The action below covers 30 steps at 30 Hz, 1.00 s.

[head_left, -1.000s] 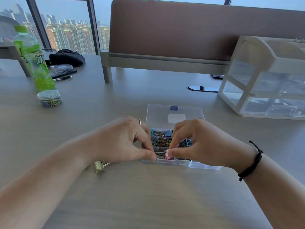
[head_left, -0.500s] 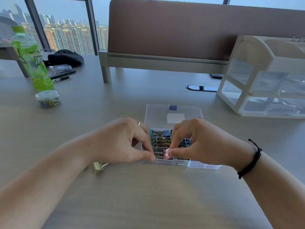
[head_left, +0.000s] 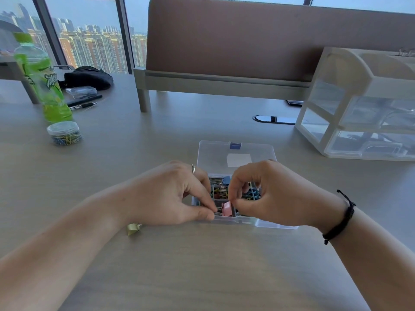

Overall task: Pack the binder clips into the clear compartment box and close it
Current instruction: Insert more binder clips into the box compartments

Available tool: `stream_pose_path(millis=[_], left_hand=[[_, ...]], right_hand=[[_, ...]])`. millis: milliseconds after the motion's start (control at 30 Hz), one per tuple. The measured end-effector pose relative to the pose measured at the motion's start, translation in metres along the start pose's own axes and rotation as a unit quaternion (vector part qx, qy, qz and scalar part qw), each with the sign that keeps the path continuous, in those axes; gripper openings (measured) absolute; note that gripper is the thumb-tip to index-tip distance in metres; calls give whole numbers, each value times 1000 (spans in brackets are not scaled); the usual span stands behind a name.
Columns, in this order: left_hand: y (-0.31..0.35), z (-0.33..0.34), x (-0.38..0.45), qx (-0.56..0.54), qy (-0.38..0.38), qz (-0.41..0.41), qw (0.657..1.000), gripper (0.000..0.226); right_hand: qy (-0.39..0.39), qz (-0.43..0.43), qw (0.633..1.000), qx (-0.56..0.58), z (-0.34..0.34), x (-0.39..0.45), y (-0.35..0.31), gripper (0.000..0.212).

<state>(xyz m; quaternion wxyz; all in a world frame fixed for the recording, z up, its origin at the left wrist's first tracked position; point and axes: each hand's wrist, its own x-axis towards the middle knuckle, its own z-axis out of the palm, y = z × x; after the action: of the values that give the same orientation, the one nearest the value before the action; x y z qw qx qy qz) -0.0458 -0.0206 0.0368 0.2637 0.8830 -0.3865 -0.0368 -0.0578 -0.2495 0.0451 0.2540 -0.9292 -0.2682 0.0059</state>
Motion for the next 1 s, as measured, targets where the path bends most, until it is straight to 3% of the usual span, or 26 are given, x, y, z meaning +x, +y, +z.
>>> stream_pose_path(millis=[300,533,767,1000], left_hand=[[-2,2,0,5,-9,7,1000,12],[-6,-3,0,-12,16,3,1000,2],[-6,-3,1,-4,5,7,1000,14],[-8,-2,0,-6,10,11,1000,6]], right_hand=[[-8,3,1000,-2,2,2,1,9],[-14,14,1000,3,3,3,2,11],[-20,14,1000,10,3,4,2,13],[-11,9,1000,21,4,3,3,13]])
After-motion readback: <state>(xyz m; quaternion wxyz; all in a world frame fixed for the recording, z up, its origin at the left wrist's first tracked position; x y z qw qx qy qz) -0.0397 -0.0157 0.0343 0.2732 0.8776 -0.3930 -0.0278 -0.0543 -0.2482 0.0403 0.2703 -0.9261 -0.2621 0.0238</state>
